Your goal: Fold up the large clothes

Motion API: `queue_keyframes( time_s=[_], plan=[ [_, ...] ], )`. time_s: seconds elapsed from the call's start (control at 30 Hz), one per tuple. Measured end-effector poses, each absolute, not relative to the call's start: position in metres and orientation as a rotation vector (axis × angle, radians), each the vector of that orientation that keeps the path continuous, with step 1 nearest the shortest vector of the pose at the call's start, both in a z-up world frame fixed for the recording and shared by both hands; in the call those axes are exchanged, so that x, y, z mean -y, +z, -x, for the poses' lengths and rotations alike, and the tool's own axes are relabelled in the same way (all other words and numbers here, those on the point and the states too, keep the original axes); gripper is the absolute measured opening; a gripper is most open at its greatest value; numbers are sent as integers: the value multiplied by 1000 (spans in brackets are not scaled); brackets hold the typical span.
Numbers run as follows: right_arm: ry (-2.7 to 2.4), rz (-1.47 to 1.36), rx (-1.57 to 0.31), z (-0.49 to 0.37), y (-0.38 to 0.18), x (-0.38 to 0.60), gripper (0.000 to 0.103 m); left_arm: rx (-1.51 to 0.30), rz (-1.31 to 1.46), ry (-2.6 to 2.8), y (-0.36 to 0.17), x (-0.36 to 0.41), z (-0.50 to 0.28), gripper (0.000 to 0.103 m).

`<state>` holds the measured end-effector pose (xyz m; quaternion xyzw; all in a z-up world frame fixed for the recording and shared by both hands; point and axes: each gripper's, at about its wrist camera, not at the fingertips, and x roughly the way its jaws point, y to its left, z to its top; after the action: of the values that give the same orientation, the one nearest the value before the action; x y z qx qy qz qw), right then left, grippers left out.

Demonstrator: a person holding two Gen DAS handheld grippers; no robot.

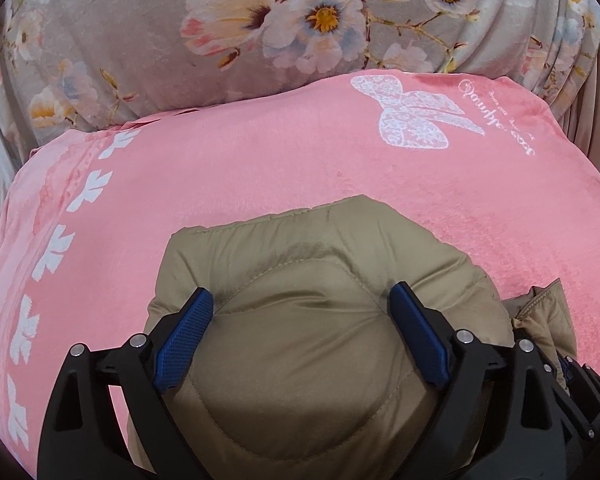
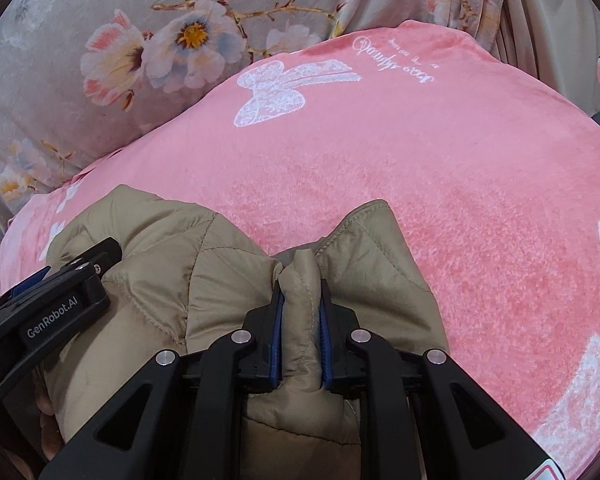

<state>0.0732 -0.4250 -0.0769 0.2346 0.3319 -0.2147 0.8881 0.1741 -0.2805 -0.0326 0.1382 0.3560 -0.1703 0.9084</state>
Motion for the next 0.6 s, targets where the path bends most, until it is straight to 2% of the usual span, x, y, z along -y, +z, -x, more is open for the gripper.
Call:
queue_keyframes(
  time_s=[0.6],
  plan=[
    [-422,-524,-673,-76,-81,431,15,-692,-280,-338,-41,283,-174,92]
  ],
)
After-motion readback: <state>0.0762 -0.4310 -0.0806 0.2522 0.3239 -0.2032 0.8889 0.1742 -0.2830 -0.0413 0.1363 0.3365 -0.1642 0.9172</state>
